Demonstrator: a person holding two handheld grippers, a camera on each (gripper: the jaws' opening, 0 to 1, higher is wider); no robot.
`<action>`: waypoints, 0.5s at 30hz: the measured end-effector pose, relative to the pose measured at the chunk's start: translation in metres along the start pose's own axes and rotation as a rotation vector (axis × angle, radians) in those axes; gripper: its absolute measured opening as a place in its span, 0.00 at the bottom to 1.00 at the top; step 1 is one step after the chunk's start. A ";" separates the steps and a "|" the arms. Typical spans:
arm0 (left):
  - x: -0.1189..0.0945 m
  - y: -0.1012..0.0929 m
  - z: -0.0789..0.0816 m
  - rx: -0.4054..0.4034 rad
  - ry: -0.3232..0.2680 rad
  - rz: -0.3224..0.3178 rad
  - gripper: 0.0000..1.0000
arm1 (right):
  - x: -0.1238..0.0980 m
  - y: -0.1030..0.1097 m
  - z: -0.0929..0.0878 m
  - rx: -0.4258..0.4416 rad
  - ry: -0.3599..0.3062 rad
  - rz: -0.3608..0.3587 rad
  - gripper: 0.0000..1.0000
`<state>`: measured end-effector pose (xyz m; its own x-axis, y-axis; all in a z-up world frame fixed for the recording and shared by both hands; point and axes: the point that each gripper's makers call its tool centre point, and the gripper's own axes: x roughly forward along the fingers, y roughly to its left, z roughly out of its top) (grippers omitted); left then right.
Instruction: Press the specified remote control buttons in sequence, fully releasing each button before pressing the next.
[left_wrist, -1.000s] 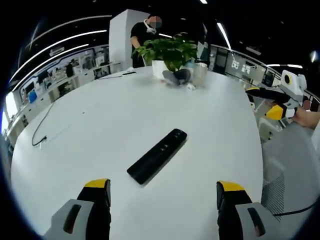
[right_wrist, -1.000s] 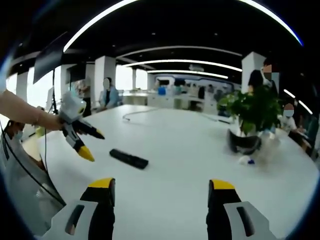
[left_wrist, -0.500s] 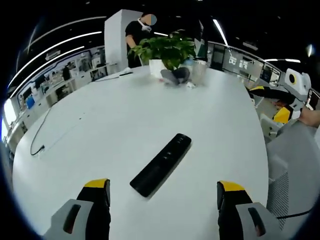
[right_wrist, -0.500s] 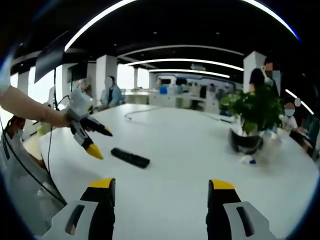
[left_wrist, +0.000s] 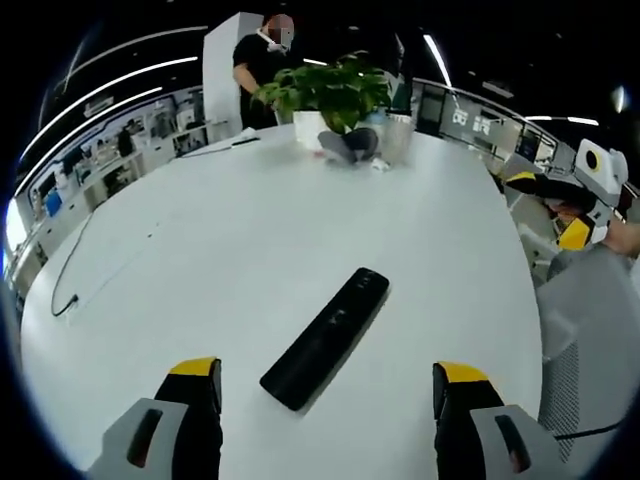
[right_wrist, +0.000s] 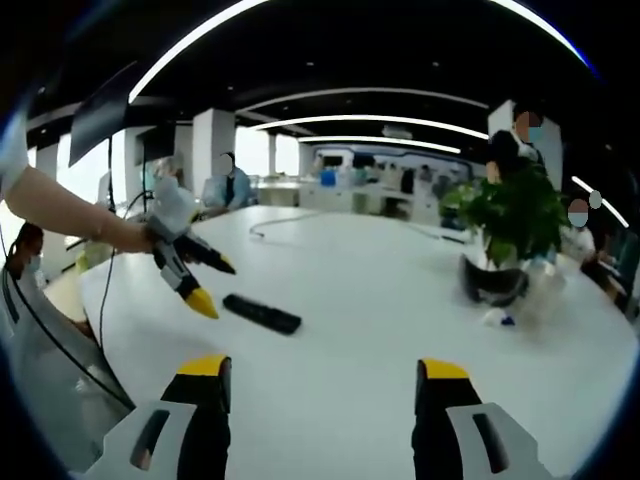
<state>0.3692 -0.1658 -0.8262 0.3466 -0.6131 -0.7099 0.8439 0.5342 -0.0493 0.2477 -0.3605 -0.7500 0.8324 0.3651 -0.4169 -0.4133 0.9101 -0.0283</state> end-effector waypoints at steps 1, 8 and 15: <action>0.000 0.001 0.001 0.005 0.002 0.000 0.90 | 0.000 0.000 0.000 0.000 0.001 0.000 0.73; 0.006 0.005 0.009 0.029 0.009 -0.008 0.90 | 0.000 -0.001 -0.001 0.003 0.003 -0.004 0.73; 0.013 0.006 0.013 0.065 0.034 -0.030 0.90 | 0.000 -0.002 -0.001 0.001 0.006 -0.007 0.73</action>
<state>0.3841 -0.1774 -0.8266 0.3076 -0.6076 -0.7323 0.8788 0.4765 -0.0262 0.2482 -0.3623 -0.7514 0.8328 0.3579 -0.4224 -0.4073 0.9128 -0.0297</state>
